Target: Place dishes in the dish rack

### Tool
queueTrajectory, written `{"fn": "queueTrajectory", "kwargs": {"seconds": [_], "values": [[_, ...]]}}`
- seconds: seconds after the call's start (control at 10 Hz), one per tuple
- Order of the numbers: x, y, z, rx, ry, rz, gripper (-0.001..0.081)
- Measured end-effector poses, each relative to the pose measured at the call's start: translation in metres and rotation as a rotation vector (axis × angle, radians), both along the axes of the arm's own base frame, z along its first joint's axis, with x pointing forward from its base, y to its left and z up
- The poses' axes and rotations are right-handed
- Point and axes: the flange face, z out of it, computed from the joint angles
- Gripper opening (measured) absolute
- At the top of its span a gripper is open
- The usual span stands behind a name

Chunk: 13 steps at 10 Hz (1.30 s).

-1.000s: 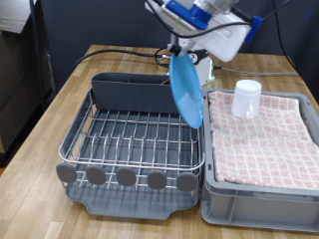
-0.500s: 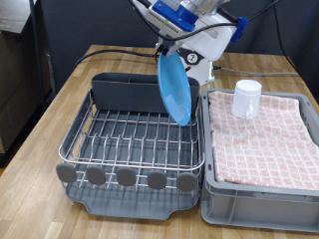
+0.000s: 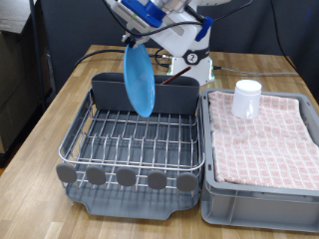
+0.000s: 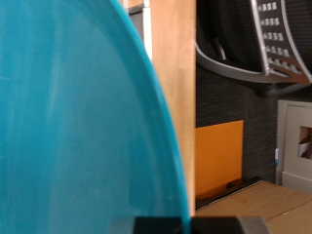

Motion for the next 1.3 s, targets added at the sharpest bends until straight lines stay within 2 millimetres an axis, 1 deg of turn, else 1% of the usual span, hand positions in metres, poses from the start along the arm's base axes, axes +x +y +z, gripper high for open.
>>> {"fn": "queueTrajectory", "kwargs": {"seconds": [0.3, 0.7, 0.9, 1.3], "values": [[0.000, -0.027, 0.008, -0.045, -0.010, 0.077, 0.0017], [0.002, -0.045, 0.021, -0.062, -0.004, 0.089, 0.0017], [0.003, -0.047, 0.023, -0.064, 0.001, 0.095, 0.0017], [0.008, -0.039, 0.028, -0.121, 0.007, 0.161, 0.0017]]}}
